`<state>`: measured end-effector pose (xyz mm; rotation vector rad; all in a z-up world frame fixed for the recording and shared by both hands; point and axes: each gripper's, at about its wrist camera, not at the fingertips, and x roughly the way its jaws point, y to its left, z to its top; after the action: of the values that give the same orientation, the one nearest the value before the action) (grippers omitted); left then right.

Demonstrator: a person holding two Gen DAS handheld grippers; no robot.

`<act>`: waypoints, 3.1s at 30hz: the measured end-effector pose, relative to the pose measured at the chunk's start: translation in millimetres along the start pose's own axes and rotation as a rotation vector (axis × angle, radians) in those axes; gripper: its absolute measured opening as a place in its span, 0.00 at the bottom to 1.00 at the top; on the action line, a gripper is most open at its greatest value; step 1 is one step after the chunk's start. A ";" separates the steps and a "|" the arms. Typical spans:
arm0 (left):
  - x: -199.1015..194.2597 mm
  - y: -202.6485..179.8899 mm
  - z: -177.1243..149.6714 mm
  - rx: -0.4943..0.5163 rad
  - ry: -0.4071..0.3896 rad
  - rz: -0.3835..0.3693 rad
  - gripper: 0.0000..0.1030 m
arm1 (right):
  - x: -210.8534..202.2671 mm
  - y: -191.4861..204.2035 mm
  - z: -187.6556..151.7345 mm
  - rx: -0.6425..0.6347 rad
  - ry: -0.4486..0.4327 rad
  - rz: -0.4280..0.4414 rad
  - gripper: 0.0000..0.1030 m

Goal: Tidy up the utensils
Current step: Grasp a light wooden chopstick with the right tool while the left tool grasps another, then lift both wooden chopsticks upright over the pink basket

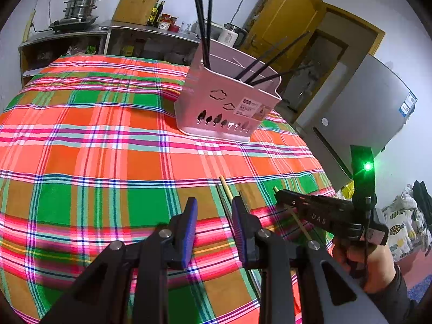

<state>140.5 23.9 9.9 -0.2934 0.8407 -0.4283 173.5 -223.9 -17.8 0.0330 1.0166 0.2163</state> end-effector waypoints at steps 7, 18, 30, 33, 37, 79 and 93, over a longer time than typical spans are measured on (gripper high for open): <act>25.0 -25.2 1.4 0.037 0.059 -0.014 0.27 | -4.9 -18.9 -2.6 -0.007 -0.011 0.015 0.05; 65.8 -44.1 -1.2 0.056 0.116 0.054 0.27 | -8.4 -32.7 -8.0 -0.005 -0.021 0.064 0.06; 88.4 -51.2 -0.7 0.081 0.152 0.128 0.13 | -13.9 -35.1 -11.0 -0.039 -0.020 0.086 0.11; 89.0 -50.7 -2.0 0.085 0.152 0.133 0.11 | -14.3 -32.9 -13.3 -0.059 -0.007 0.084 0.11; 87.4 -48.8 -3.0 0.088 0.154 0.135 0.11 | -13.7 -29.2 -14.7 -0.087 0.003 0.080 0.11; 92.3 -49.3 18.3 0.152 0.179 0.208 0.06 | -4.3 -20.4 1.9 -0.110 0.025 0.050 0.05; 28.0 -75.5 60.6 0.210 0.033 0.126 0.06 | -66.7 -19.9 29.0 -0.079 -0.169 0.127 0.05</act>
<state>184.9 -50.5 61.4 -0.0388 0.8340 -0.4011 167.4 -254.2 50.9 0.0434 0.8377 0.3640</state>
